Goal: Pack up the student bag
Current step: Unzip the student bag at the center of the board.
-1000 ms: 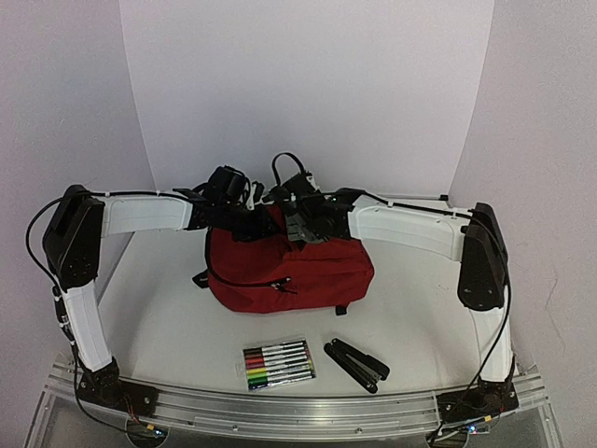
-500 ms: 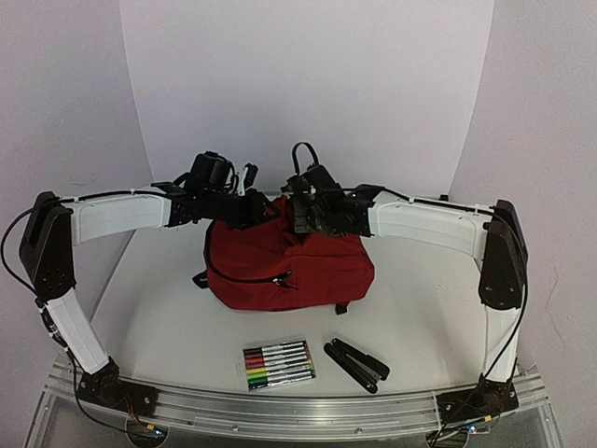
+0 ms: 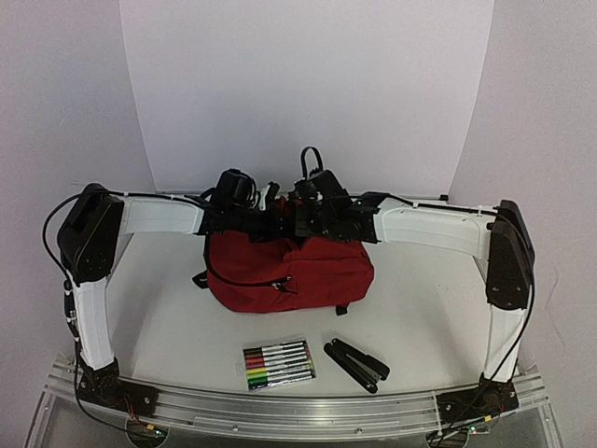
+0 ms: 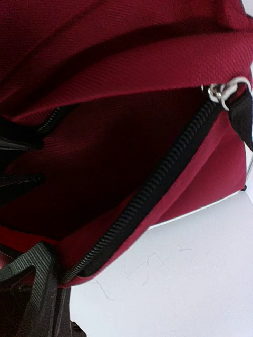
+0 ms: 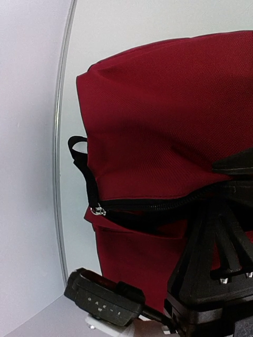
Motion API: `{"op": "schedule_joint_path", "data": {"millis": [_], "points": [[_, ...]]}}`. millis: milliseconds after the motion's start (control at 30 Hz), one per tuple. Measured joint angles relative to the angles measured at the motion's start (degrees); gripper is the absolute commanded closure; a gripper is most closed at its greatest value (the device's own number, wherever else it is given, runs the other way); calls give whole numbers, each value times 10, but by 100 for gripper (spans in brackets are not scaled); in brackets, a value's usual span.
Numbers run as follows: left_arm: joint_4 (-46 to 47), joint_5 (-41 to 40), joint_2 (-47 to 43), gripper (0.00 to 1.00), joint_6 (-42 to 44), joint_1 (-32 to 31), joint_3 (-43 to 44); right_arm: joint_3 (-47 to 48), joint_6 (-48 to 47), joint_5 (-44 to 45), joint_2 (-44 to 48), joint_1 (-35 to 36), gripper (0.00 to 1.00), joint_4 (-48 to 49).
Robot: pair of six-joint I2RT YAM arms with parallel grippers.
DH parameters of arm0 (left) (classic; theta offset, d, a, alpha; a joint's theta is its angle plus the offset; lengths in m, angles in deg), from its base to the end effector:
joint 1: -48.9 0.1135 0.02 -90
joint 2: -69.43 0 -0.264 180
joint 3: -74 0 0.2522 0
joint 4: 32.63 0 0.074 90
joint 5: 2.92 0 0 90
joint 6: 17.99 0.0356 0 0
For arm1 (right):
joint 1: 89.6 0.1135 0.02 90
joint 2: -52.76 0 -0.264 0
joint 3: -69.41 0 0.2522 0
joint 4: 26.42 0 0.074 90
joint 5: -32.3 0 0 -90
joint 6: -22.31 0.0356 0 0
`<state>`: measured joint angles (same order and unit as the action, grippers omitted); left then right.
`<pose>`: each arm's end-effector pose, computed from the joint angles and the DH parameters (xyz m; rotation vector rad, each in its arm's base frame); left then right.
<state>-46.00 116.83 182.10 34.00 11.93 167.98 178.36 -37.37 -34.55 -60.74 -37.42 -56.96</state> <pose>0.3486 -0.2845 0.2206 0.3202 2.3235 -1.2709 0.2956 0.3580 0.2742 -0.1824 2.1471 0.4041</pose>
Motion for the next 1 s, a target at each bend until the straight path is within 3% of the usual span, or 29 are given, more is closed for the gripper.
{"op": "schedule_joint_path", "data": {"millis": [267, 733, 833, 867, 900, 1000], "points": [[86, 20, 48, 86, -14, -1, 12, -25, 11, -19, 7, -7, 100, 29], [86, -33, 48, 84, -31, -4, 12, -61, -18, -15, 63, -8, 100, 48], [86, -35, 48, 78, -36, -5, 12, -66, -26, -15, 63, -8, 99, 52], [86, -34, 48, 74, -38, -4, 12, -69, -28, -14, 63, -8, 96, 55], [86, -33, 47, 69, -36, -5, 13, -72, -31, -15, 63, -8, 85, 57], [75, -29, 38, 52, -19, -4, 16, -84, -40, -22, 69, -8, 44, 62]]}}
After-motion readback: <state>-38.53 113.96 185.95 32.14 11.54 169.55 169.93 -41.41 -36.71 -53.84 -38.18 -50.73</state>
